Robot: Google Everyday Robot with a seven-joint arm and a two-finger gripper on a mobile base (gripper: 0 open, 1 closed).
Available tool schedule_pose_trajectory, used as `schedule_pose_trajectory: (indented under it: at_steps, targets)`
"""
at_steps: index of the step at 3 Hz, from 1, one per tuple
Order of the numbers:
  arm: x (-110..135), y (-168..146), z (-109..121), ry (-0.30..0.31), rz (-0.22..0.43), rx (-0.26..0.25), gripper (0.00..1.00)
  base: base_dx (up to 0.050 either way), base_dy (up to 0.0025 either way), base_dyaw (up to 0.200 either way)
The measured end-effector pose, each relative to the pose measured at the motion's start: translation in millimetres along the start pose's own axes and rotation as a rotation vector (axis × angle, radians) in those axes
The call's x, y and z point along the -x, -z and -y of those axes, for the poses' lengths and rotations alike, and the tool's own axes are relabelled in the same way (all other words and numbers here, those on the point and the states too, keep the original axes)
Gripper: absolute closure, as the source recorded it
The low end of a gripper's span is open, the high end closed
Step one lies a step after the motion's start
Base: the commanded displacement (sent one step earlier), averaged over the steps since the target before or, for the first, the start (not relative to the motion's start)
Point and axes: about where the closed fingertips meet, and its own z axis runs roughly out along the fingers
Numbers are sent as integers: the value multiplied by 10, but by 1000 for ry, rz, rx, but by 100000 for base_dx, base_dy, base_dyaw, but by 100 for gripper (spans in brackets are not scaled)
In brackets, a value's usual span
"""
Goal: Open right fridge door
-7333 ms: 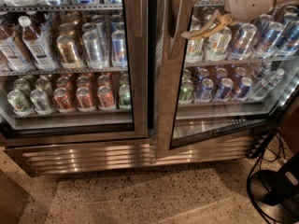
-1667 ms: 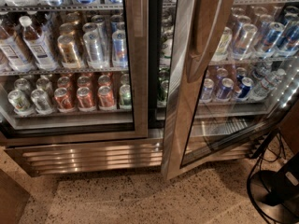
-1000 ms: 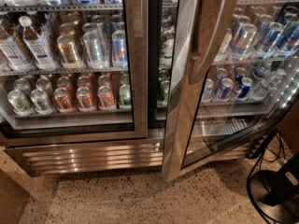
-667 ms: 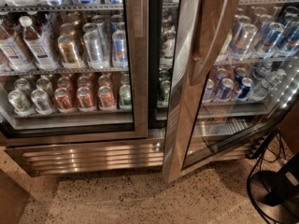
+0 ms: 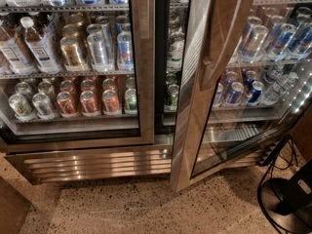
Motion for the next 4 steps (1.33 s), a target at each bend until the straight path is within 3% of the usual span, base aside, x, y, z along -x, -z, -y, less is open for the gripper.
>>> schedule_pose_trajectory:
  at_steps: [1,2,3,4]
  targets:
    - [-107,80,16,14,-63,-70,0,0,0,0]
    - [-45,103,83,25,-62,-74,0,0,0,0]
    - [133,167,157,43,-5,-129,0,0,0,0]
    - [314,379,205,108,155,-253,0,0,0,0]
